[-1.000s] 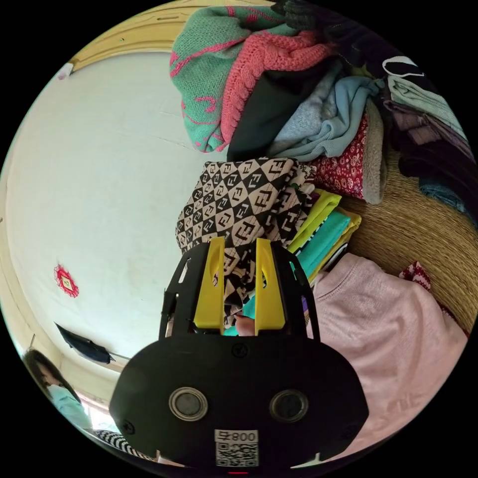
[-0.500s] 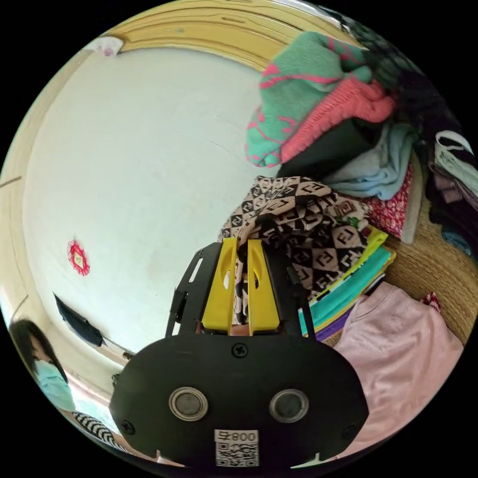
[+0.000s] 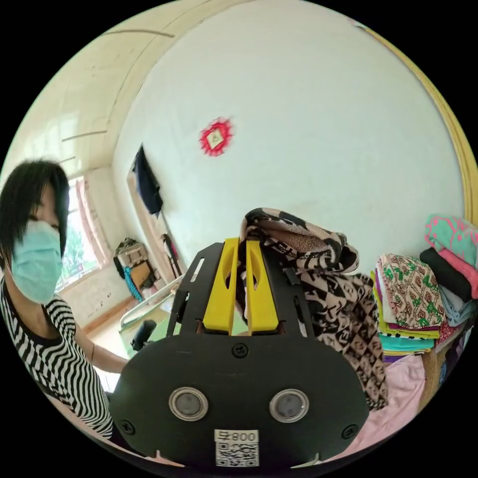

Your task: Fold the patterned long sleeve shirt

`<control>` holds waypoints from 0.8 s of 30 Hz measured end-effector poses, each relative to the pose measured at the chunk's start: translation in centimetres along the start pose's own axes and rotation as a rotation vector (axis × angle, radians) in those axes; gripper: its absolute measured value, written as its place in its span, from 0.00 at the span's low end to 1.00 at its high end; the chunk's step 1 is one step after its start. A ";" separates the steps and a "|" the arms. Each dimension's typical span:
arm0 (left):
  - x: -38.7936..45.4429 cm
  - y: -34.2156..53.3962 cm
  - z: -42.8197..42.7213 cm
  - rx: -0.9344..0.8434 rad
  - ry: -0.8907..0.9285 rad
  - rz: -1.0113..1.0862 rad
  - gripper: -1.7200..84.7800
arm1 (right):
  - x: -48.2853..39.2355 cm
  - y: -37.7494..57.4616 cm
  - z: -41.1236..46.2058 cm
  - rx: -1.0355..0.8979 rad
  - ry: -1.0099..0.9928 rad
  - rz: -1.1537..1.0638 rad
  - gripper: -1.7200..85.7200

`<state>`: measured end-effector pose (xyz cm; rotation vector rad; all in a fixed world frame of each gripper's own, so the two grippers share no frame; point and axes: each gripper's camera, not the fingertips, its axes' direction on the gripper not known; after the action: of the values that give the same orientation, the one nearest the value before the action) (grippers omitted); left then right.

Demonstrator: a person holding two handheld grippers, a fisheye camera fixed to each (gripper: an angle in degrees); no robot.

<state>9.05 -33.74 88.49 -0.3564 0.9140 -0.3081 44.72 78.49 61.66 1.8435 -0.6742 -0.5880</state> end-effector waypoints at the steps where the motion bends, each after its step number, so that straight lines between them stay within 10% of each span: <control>1: 0.2 1.2 -1.3 0.023 -0.012 -0.012 0.04 | -2.1 1.1 0.7 -0.029 -0.018 -0.018 0.04; 11: 4.6 27.0 -16.3 0.190 -0.193 -0.468 0.08 | -27.1 33.8 18.7 -0.871 -0.297 0.052 0.07; 24: 8.4 25.9 -11.8 -0.015 -0.239 -0.243 0.16 | -36.3 42.8 22.0 -0.988 -0.190 -0.309 0.12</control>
<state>7.10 -15.91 64.91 -0.5082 0.6386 -0.4715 -3.83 75.92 97.35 0.9590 -0.1335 -1.0729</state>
